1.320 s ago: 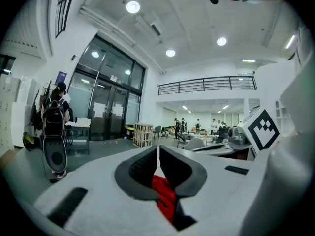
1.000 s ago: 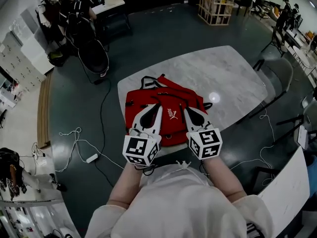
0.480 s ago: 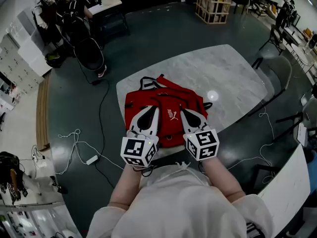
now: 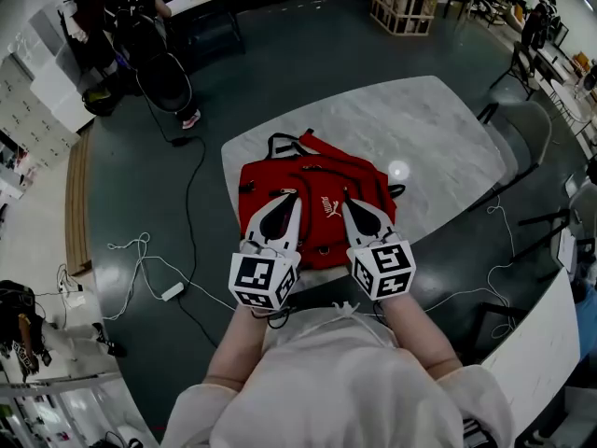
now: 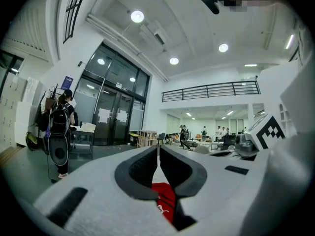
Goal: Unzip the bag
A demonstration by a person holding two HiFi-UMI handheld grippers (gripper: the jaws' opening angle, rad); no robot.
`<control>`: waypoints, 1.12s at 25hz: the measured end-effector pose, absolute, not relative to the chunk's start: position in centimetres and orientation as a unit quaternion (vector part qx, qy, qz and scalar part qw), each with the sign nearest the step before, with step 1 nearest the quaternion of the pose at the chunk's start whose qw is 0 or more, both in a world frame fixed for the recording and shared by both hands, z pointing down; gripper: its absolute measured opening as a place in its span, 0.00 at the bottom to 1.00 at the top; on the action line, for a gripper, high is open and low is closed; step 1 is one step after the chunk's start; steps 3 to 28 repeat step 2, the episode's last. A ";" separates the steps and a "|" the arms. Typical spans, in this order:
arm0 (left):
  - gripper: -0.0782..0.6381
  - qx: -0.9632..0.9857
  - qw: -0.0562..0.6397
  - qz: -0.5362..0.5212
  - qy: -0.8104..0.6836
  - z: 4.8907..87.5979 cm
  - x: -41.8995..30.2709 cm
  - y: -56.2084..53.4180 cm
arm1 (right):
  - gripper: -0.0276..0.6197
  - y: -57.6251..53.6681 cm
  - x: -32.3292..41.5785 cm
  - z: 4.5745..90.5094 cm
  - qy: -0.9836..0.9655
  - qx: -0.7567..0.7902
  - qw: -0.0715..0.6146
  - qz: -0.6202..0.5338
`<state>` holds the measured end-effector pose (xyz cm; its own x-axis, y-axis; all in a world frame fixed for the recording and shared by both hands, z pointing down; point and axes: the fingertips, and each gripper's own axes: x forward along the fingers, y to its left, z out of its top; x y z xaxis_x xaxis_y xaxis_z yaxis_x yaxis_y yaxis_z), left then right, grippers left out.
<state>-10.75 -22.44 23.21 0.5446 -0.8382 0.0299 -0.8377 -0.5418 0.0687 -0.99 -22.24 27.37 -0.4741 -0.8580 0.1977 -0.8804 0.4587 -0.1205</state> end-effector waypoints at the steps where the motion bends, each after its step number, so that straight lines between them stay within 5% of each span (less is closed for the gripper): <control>1: 0.15 0.878 0.039 -0.003 -0.478 23.4 -11.1 -22.5 | 0.08 -22.3 -1.2 27.4 -0.852 0.511 0.054 0.101; 28: 0.15 0.877 0.040 -0.003 -0.478 23.6 -11.4 -22.5 | 0.08 -22.3 -1.5 27.4 -0.852 0.511 0.054 0.099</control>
